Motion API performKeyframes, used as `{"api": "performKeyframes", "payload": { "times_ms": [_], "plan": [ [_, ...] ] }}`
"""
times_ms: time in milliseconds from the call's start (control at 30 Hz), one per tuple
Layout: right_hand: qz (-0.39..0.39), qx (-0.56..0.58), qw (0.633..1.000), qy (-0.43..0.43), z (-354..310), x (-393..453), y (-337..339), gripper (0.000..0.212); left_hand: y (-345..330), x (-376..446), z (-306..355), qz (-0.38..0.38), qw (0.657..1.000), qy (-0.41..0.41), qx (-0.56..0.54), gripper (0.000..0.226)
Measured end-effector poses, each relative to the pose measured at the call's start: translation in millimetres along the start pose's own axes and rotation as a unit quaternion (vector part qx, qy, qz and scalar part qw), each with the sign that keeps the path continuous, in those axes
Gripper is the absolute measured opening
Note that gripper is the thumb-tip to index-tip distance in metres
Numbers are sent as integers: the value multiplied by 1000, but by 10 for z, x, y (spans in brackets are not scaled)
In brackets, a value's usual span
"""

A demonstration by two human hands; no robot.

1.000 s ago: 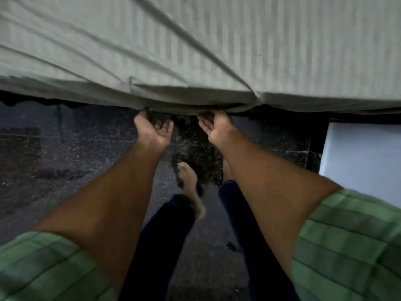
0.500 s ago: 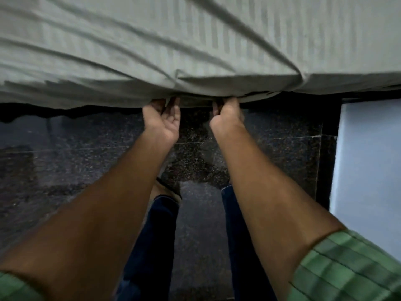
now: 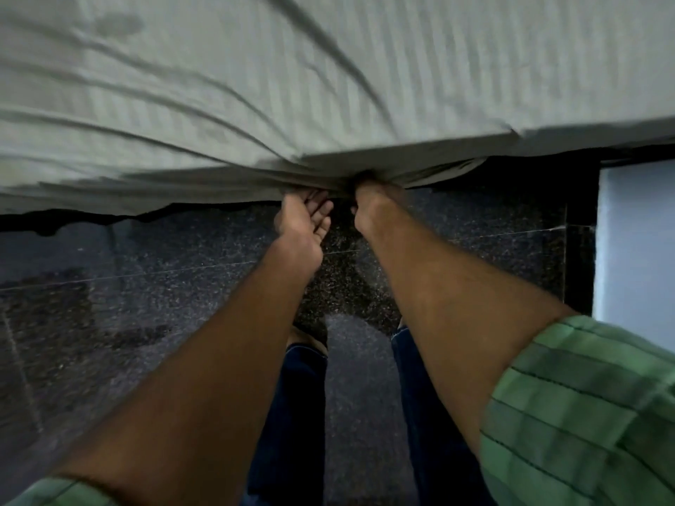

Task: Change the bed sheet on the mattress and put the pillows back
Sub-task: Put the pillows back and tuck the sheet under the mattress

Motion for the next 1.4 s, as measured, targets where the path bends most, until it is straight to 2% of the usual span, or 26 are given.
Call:
{"api": "performKeyframes", "payload": {
  "times_ms": [67, 133, 200, 233, 300, 433, 500, 600, 700, 733, 800, 833, 1067, 1133, 1200, 1233, 1333, 1400],
  "plan": [
    [17, -56, 998, 26, 190, 484, -243, 51, -10, 30, -44, -15, 999, 11, -37, 40],
    [17, -78, 996, 39, 104, 380, -220, 43, -47, 22, -70, -37, 993, 23, -111, 38],
    [-14, -49, 998, 29, -109, -143, 9, 28, -63, 3, -101, -50, 983, 28, -177, 36],
    [-17, -26, 999, 21, -162, -253, 81, 20, -93, -7, -117, -59, 977, 33, -201, 38],
    [-41, 84, 995, -41, -136, -348, 106, 18, -141, 5, -82, -78, 965, 37, -248, 44],
    [-54, 219, 968, -107, -76, -501, 113, 38, -285, 62, 77, -97, 941, 50, -319, 53],
    [-87, 275, 947, -140, -147, -719, 136, 50, -339, 84, 95, -105, 935, 53, -335, 59],
    [-172, 367, 886, -224, -315, -1013, 74, 57, -398, 96, 154, -130, 919, 48, -369, 67],
    [-168, 248, 938, -171, -400, -947, 157, 54, -455, 109, 212, -133, 913, 54, -382, 69],
    [-189, 293, 918, -188, -425, -929, 96, 57, -457, 136, 230, -133, 913, 48, -382, 70],
    [-243, 407, 851, -226, -447, -845, -84, 70, -413, 156, 170, -125, 923, 45, -360, 68],
    [-253, 417, 844, -222, -427, -799, -108, 75, -331, 169, 100, -115, 932, 46, -341, 66],
    [-316, 350, 865, -169, -183, -878, 216, 78, 26, 10, 55, -114, 952, 51, -279, 56],
    [-295, 294, 897, -151, -19, -932, 302, 69, 162, -46, 79, -90, 958, 47, -267, 51],
    [-259, 191, 937, -133, 170, -1028, 294, 55, 325, -89, 93, -75, 965, 42, -246, 43],
    [-261, 143, 946, -128, 261, -1132, 232, 47, 430, -104, 104, -66, 970, 38, -230, 39],
    [-282, 84, 951, -94, 343, -1449, -8, 22, 739, -105, 189, -34, 985, 17, -171, 25],
    [-314, 81, 940, -103, 322, -1676, -231, 19, 966, -64, 310, -16, 986, 6, -167, 21]
  ]
}}
Point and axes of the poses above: each hand's wrist, its own x-axis towards the middle knuckle, its own y-axis out of the back of the hand, z = x × y, the point moved 8 cm from there along x, towards the middle knuckle, and after that the axes turned 9 degrees about z, right-handed, at the moved point
